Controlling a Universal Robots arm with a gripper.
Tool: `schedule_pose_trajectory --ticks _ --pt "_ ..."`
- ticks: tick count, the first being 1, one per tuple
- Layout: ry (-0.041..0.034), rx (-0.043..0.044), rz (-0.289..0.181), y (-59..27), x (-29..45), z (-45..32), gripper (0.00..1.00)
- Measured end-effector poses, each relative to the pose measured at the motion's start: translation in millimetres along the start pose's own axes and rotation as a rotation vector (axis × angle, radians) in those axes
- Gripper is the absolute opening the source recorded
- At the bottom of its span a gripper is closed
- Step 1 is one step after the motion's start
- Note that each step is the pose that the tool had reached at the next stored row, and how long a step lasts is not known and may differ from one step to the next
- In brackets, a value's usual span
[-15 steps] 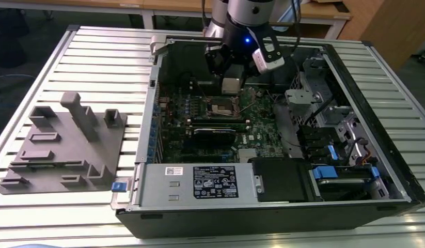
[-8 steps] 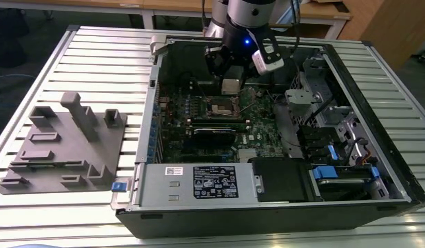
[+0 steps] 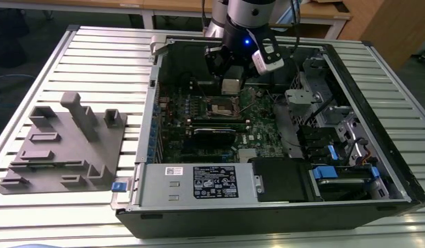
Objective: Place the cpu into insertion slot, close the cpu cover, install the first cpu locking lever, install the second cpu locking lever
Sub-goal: 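Place the cpu into insertion slot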
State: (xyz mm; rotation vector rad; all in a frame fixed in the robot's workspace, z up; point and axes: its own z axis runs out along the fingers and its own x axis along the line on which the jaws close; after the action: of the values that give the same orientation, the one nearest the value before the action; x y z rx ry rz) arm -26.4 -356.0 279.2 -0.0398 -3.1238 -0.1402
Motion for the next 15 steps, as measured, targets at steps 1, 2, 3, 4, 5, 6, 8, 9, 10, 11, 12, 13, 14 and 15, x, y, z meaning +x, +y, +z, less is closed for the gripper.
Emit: schedule_pose_trajectory --ticks 1,2,3,4,5,6,8,9,10,11,12,13,14,15 --pt "0.0 0.0 0.0 0.0 0.0 0.0 0.54" --pt "0.0 -0.0001 0.0 0.0 0.0 0.0 0.54" --pt "-0.0001 0.0 0.001 0.0 0.0 0.0 0.54" --pt "-0.0004 -0.0001 0.004 0.0 0.0 0.0 0.54" --pt "-0.0011 -0.0002 0.012 0.0 0.0 0.1 0.54" --pt "-0.0021 -0.0005 0.023 0.0 0.0 0.2 0.54" --pt "-0.0051 -0.0009 0.057 0.0 0.0 0.3 0.54" --pt "-0.0067 -0.0012 0.075 0.0 0.0 0.4 0.54" --pt "-0.0083 -0.0015 0.092 0.0 0.0 0.5 0.54" --pt "-0.0099 -0.0017 0.112 0.0 0.0 0.6 0.54" --pt "-0.0116 -0.002 0.13 -0.1 0.0 0.7 0.54" --pt "-0.0132 -0.0022 0.148 -0.1 0.0 0.8 0.54" --pt "-0.0148 -0.0025 0.165 -0.1 0.0 0.9 0.54" --pt "-0.0164 -0.0028 0.183 -0.1 0.0 1.0 0.54"
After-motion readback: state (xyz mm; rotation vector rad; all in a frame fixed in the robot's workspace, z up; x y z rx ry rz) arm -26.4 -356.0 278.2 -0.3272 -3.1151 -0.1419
